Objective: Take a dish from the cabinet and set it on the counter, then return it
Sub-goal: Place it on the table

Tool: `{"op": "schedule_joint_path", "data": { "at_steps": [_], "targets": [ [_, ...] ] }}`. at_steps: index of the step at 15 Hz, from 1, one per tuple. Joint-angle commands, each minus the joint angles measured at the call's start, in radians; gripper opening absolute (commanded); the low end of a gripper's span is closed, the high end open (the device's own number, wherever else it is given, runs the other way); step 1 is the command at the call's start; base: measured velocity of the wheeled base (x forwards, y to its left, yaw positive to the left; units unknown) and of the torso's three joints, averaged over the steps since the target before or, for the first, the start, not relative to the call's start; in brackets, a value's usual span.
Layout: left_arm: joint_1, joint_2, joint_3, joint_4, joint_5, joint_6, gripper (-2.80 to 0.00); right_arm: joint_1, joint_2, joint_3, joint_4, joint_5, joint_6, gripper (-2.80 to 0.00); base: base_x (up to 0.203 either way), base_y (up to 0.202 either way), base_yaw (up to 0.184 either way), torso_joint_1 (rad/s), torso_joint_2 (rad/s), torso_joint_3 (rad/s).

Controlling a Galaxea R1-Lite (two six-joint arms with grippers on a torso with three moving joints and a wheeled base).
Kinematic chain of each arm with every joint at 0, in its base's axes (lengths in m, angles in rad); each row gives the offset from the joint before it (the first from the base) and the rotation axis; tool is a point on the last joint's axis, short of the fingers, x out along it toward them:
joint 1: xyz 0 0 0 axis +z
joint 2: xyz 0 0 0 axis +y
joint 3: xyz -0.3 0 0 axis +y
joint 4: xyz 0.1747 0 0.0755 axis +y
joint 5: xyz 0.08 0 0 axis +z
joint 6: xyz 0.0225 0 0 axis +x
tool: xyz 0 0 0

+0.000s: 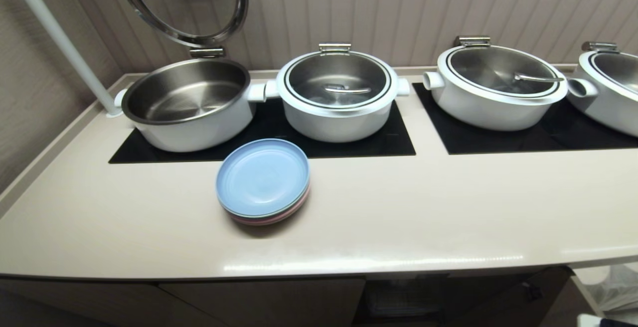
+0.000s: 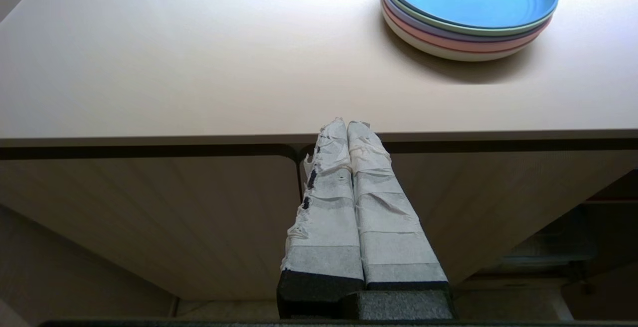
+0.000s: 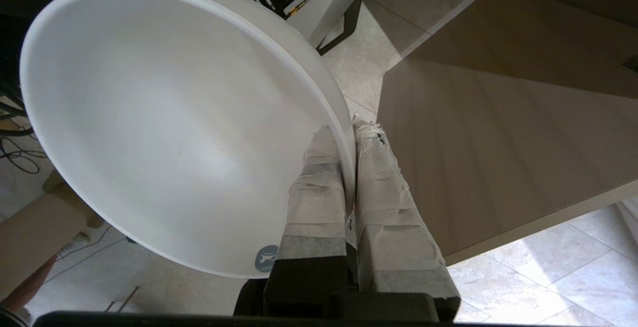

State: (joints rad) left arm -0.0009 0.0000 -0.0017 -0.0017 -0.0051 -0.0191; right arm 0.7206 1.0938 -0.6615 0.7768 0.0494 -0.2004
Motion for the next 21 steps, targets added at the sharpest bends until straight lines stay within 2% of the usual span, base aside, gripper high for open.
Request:
{"op": "schedule_joint_path", "data": {
  "at_steps": [1, 3, 6, 9, 11, 15, 21],
  "targets": [
    [0.001, 0.0, 0.0, 0.0, 0.0, -0.001, -2.8, 0.0, 0.004, -0.008, 0.004, 0.001, -0.001, -2.8, 0.0, 0.0, 0.0, 0.0, 0.0, 0.0],
    [0.001, 0.0, 0.0, -0.001, -0.001, -0.001, -2.8, 0.0, 0.015, -0.016, 0.004, 0.003, 0.001, -2.8, 0.0, 0.0, 0.0, 0.0, 0.0, 0.0],
    [-0.001, 0.0, 0.0, 0.0, 0.0, -0.001, -2.8, 0.0, 0.037, -0.05, 0.004, 0.035, 0.064, -2.8, 0.0, 0.0, 0.0, 0.0, 0.0, 0.0],
    [-0.001, 0.0, 0.0, -0.001, 0.001, -0.001, -2.8, -0.001, 0.071, -0.081, 0.003, 0.037, 0.078, -2.8, 0.0, 0.0, 0.0, 0.0, 0.0, 0.0],
    [-0.001, 0.0, 0.0, 0.0, 0.0, -0.001, -2.8, -0.001, 0.098, -0.109, 0.0, 0.037, 0.116, -2.8, 0.0, 0.0, 0.0, 0.0, 0.0, 0.0],
    [-0.001, 0.0, 0.0, 0.0, -0.001, -0.001, -2.8, -0.001, 0.16, -0.143, -0.073, 0.037, 0.163, -2.8, 0.0, 0.0, 0.0, 0.0, 0.0, 0.0],
    [0.0, 0.0, 0.0, 0.0, 0.001, -0.001, -2.8, -0.035, 0.305, -0.303, -0.079, 0.037, 0.234, -2.8, 0.0, 0.0, 0.0, 0.0, 0.0, 0.0]
  ]
}}
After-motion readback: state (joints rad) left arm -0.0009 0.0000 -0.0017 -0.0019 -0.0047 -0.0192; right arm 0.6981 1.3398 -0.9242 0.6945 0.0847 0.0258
